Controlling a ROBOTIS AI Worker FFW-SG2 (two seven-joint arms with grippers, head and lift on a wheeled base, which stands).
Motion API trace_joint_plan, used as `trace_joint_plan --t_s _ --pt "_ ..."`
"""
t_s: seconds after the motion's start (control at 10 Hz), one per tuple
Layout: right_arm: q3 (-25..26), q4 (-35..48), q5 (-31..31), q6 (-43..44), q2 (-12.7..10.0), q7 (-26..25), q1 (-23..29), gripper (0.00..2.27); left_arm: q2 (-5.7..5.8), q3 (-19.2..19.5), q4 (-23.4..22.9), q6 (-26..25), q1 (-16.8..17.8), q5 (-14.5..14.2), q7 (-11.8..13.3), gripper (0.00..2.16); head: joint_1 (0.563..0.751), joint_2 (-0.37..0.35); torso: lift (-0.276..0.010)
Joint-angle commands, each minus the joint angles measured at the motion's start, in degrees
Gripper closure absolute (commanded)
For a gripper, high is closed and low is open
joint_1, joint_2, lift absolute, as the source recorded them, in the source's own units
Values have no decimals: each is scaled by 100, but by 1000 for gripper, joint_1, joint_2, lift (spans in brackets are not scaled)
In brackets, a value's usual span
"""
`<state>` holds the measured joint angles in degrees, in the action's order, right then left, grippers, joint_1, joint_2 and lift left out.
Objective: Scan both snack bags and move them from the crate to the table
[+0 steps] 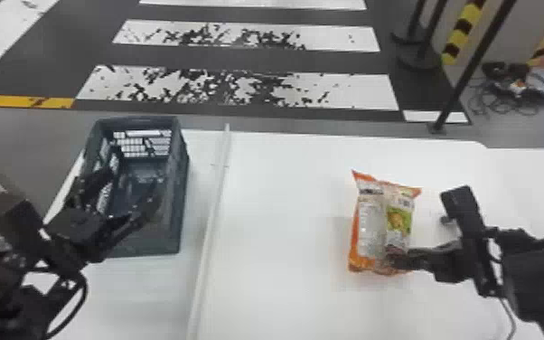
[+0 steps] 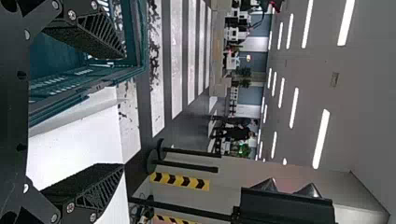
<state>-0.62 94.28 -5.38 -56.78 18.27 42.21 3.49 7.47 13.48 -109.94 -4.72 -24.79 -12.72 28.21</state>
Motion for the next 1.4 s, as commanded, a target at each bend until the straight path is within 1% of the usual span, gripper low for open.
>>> trace_joint_plan --t_s 0.0,0.1,0.3,0.4,0.6,0.7,0.8,1.0,1.1,1.2,1.3 --pt "291 548 108 22 -16 7 275 2246 0 14 -1 1 -17 -2 1 178 695 6 -35" --pt "520 864 222 4 -69 7 416 2246 0 14 -1 1 -17 -2 1 178 695 4 -35" --pt "1091 1066 600 4 -69 -19 468 2246 0 23 -54 1 -43 -2 1 178 695 -2 -35" --pt "1495 1093 837 4 -69 -28 433 2246 -9 49 -89 1 -52 -2 1 178 695 -17 -35" --pt "2251 1057 1092 -13 -60 -63 328 2243 -9 58 -107 -16 -52 -2 1 178 695 -75 -35" --pt "2620 926 1189 -13 -43 -151 196 2246 -18 32 -107 -16 -43 -2 1 178 695 -94 -35" --pt "2893 679 1224 -13 63 -265 38 2246 -18 23 -107 -16 -34 -2 -8 178 695 -140 -35" --pt "3156 -32 1224 110 493 -529 -287 2246 -18 14 -168 -122 -34 -2 -52 178 695 -234 -35" --pt "3244 -507 1215 233 739 -608 -454 2246 -26 -3 -186 -175 -17 -2 -52 178 695 -259 -35" --pt "3341 -955 1206 374 889 -696 -648 2246 -35 -39 -186 -192 10 6 -61 178 695 -303 -35" --pt "3411 -1456 1206 672 1100 -995 -788 2246 -35 -74 -186 -210 10 24 -61 178 695 -344 -35"
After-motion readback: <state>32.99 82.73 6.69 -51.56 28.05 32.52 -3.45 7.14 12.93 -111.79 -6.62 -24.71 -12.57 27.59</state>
